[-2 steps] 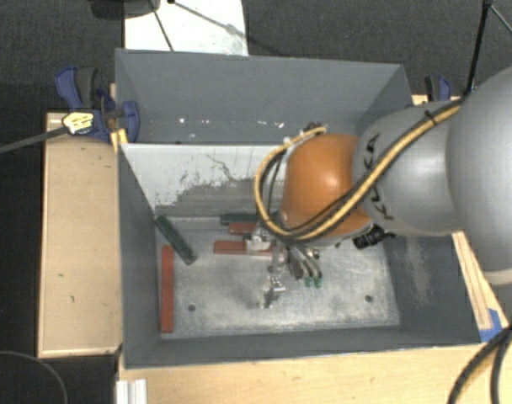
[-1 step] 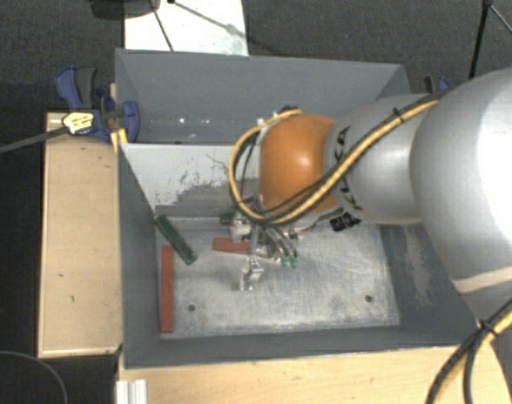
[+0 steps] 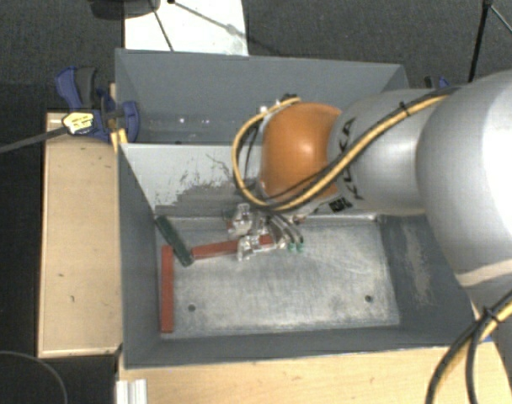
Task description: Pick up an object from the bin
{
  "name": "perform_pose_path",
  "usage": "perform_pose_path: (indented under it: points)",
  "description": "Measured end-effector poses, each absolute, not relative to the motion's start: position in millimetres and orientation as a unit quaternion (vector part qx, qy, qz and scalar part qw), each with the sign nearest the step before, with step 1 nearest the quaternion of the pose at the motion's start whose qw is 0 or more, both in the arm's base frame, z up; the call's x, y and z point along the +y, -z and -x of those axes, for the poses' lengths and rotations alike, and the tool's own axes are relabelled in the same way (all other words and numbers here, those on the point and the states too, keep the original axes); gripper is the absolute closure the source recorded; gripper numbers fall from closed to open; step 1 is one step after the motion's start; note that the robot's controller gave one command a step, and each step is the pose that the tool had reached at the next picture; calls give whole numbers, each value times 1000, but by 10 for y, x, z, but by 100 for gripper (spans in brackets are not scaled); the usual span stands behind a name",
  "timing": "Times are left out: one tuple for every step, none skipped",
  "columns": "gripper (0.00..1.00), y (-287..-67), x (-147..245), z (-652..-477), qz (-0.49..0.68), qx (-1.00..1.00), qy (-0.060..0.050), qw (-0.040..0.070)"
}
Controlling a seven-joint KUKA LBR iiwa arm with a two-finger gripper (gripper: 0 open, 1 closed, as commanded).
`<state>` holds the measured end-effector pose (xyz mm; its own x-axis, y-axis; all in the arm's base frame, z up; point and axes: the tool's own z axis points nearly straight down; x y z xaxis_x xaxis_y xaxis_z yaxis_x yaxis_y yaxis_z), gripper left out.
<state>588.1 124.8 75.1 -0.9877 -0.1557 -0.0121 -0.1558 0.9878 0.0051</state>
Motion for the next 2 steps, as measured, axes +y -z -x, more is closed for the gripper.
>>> perform_pose_path:
  points:
    - [100, -751, 1248, -5880, 77, 997, -3, 6]
    - [100, -2836, 1127, -5817, 158, 988, -1, 2]
